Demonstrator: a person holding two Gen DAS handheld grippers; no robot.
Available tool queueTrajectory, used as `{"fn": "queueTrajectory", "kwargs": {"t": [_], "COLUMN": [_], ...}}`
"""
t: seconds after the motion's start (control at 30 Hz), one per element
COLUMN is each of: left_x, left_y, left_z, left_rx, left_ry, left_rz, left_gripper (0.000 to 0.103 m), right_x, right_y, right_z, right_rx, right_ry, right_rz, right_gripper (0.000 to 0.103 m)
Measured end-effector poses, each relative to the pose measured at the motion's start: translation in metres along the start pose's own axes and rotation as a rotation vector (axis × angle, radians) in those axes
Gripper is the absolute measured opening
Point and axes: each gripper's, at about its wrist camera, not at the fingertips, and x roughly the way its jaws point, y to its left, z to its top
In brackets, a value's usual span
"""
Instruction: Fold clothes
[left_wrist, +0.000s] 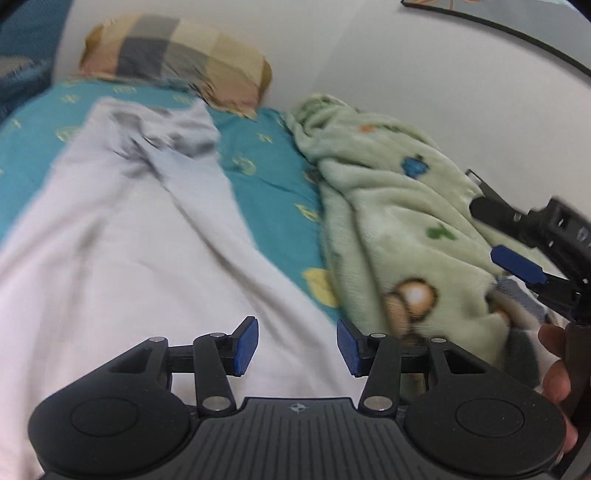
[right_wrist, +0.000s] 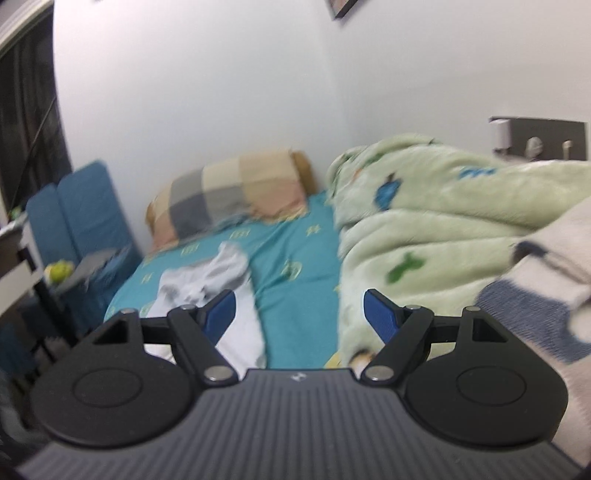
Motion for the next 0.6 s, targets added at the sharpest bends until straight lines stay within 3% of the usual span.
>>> {"fn": "queueTrajectory", "kwargs": {"t": [0.07, 0.2, 0.27, 0.3, 0.33, 0.4, 0.6], "left_x": [0.028, 0.078, 0.092, 0.095, 0.095, 0.092, 0.037], "left_y": [-0.015, -0.033, -0.03, -0.028, -0.025, -0.019, 0.012], "left_z": [-0.004, -0.008, -0.007, -0.007, -0.008, -0.008, 0.005], "left_rx": [0.007, 0.038, 0.044, 0.045, 0.048, 0.044, -0.021], "left_ry": [0.037, 0.113, 0.146, 0.153, 0.155, 0.154, 0.109], "left_rz": [-0.002, 0.036, 0.084, 0.102, 0.118, 0.134, 0.035], "left_gripper": [0.05, 0.048, 0.031, 0.01, 0.003, 0.001, 0.001], "right_x": [-0.003, 0.002, 0.006, 0.008, 0.009, 0.012, 0.015], "right_y": [-0.008, -0.019, -0.021, -0.022, -0.022, -0.022, -0.015], "right_z": [0.001, 0.003, 0.003, 0.002, 0.002, 0.001, -0.004], "right_rx": [0.019, 0.06, 0.064, 0.066, 0.067, 0.071, 0.062], "right_ry": [-0.033, -0.02, -0.01, -0.004, 0.001, 0.018, 0.071], "right_rz": [-0.014, -0.021, -0.018, -0.015, -0.011, 0.0, 0.047], "right_gripper": [0.078, 0.078, 0.078, 0.078, 0.078, 0.078, 0.078]}}
